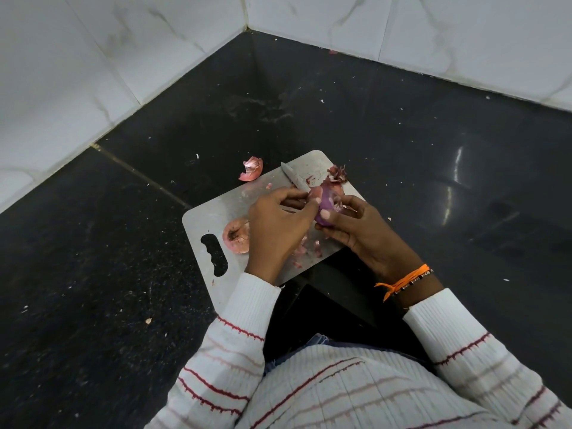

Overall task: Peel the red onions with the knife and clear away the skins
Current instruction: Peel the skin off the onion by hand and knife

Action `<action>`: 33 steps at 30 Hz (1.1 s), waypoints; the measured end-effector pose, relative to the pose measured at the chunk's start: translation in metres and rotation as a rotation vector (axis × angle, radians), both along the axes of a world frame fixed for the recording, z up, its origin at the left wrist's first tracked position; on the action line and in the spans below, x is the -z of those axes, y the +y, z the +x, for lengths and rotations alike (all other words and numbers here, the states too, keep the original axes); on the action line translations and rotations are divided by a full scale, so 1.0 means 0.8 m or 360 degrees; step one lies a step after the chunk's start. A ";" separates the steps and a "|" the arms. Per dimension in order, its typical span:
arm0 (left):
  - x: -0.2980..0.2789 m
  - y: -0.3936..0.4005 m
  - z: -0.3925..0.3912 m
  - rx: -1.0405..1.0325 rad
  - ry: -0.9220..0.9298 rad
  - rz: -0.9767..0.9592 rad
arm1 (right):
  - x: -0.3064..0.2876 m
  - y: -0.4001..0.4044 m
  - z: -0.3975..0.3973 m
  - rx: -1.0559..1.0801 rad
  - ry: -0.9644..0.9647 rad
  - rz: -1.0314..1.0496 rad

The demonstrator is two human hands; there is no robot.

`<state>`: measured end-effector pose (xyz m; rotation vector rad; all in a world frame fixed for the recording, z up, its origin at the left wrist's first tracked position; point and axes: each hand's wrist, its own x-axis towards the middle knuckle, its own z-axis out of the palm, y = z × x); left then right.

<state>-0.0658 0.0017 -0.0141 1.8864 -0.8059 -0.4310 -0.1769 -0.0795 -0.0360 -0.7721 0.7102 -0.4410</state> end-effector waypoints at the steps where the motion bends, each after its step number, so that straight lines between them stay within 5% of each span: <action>1: -0.001 0.000 0.000 -0.0004 -0.0017 0.0020 | 0.000 0.000 0.000 0.0004 0.0022 -0.0023; 16: 0.003 0.003 0.006 0.0089 -0.0305 0.0213 | 0.006 -0.002 -0.001 -0.0123 0.0269 -0.0184; 23: 0.007 0.006 0.015 -0.0032 0.0442 -0.0081 | 0.004 -0.003 -0.005 -0.0187 -0.0140 0.0240; 33: 0.025 0.008 0.024 -0.0041 -0.0187 0.0205 | 0.012 -0.004 -0.006 -0.0186 -0.0391 0.0432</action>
